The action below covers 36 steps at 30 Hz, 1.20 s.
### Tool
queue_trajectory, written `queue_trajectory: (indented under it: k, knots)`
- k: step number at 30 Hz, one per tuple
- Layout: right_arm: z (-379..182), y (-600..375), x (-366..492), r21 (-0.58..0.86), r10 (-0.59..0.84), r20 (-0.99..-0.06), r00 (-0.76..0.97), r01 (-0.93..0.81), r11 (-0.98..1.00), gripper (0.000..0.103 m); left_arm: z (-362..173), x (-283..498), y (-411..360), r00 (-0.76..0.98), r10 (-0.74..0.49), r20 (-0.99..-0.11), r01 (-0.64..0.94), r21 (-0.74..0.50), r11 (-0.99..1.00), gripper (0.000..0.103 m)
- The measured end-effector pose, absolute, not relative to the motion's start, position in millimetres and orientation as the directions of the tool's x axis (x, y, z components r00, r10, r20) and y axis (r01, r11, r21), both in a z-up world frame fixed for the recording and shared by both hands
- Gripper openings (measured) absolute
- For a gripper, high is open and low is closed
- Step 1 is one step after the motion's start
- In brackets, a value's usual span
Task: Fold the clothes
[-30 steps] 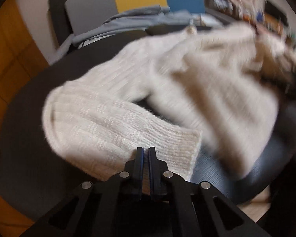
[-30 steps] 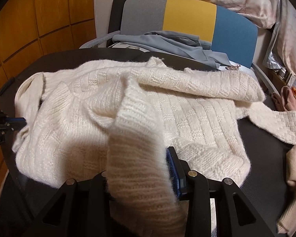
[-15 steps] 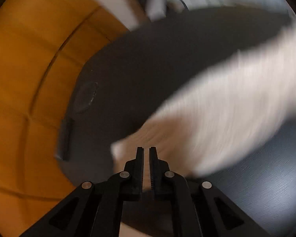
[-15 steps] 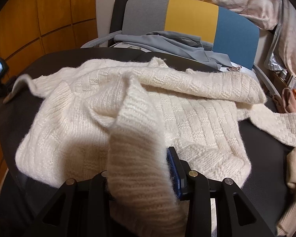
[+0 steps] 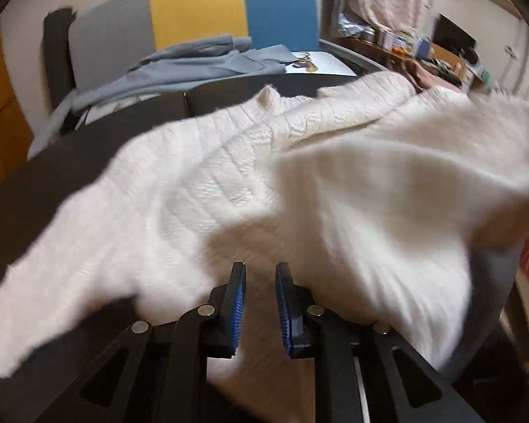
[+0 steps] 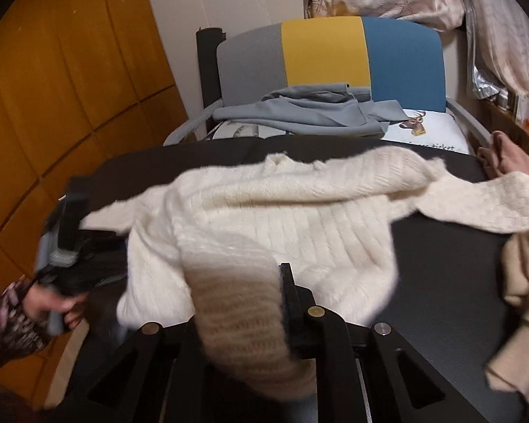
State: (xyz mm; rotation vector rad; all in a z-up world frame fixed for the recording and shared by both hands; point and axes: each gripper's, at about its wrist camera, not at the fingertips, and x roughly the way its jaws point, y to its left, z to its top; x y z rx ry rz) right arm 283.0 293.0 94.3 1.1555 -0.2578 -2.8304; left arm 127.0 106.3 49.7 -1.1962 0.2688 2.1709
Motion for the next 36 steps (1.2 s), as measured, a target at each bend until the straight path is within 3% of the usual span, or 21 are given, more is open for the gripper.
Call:
queue_trajectory:
  k: [5,7,12,14,15,17,20,21,22,24,29,33,36]
  knots:
    - [56.2,310.4,317.6,0.13,-0.109,-0.809,-0.578,0.005,-0.991,0.015,49.3,111.1,101.9,-0.395,0.416,-0.819,-0.573,-0.135,-0.809,0.017]
    - [46.2,315.6,324.5,0.163,-0.161,-0.824,-0.543,0.046,-0.986,0.026,49.5,104.6,99.8,-0.4,0.408,-0.821,-0.554,-0.138,-0.821,0.017]
    - [77.7,348.8,344.7,0.324,-0.321,-0.717,-0.619,0.113,-0.939,0.03,49.8,88.3,94.6,-0.412,0.387,-0.825,-0.505,-0.147,-0.85,0.017]
    - [95.1,369.3,342.8,0.355,-0.274,-0.65,-0.708,0.036,-0.934,0.058,50.0,81.8,92.5,-0.416,0.379,-0.827,-0.485,-0.15,-0.861,0.017]
    - [97.3,375.1,336.6,0.347,-0.228,-0.649,-0.726,-0.016,-0.938,0.076,50.1,78.5,91.5,-0.418,0.374,-0.828,-0.475,-0.152,-0.867,0.017]
    - [91.4,378.9,314.4,0.352,-0.187,-0.658,-0.729,-0.078,-0.933,0.078,39.1,82.7,111.2,-0.449,0.292,-0.844,-0.49,-0.04,-0.871,0.017]
    - [65.5,378.5,271.4,0.422,-0.205,-0.7,-0.684,-0.164,-0.892,0.065,29.2,96.0,139.4,-0.58,0.14,-0.803,-0.502,0.217,-0.837,0.017]
    - [55.5,376.3,257.7,0.437,-0.215,-0.717,-0.663,-0.187,-0.879,0.041,24.7,100.2,145.5,-0.615,0.102,-0.782,-0.504,0.291,-0.813,0.018]
    - [45.0,369.1,246.7,0.43,-0.224,-0.739,-0.635,-0.189,-0.883,0.004,21.4,103.2,145.9,-0.633,0.092,-0.768,-0.519,0.334,-0.786,0.018]
    - [26.1,347.5,228.8,0.392,-0.233,-0.786,-0.573,-0.171,-0.904,0.006,17.4,106.4,142.7,-0.648,0.098,-0.755,-0.558,0.383,-0.737,0.018]
    - [24.1,293.1,220.3,0.372,-0.3,-0.768,-0.565,-0.013,-0.928,0.008,22.9,88.7,123.1,-0.614,0.126,-0.779,-0.614,0.371,-0.697,0.028]
    - [23.2,260.1,217.3,0.338,-0.338,-0.77,-0.542,0.103,-0.936,0.011,28.8,68.9,106.1,-0.601,0.116,-0.791,-0.603,0.353,-0.716,0.064]
    - [20.4,257.8,218.7,0.412,-0.431,-0.744,-0.51,0.158,-0.898,0.011,31.2,48.4,80.9,-0.586,0.104,-0.804,-0.549,0.299,-0.78,0.067]
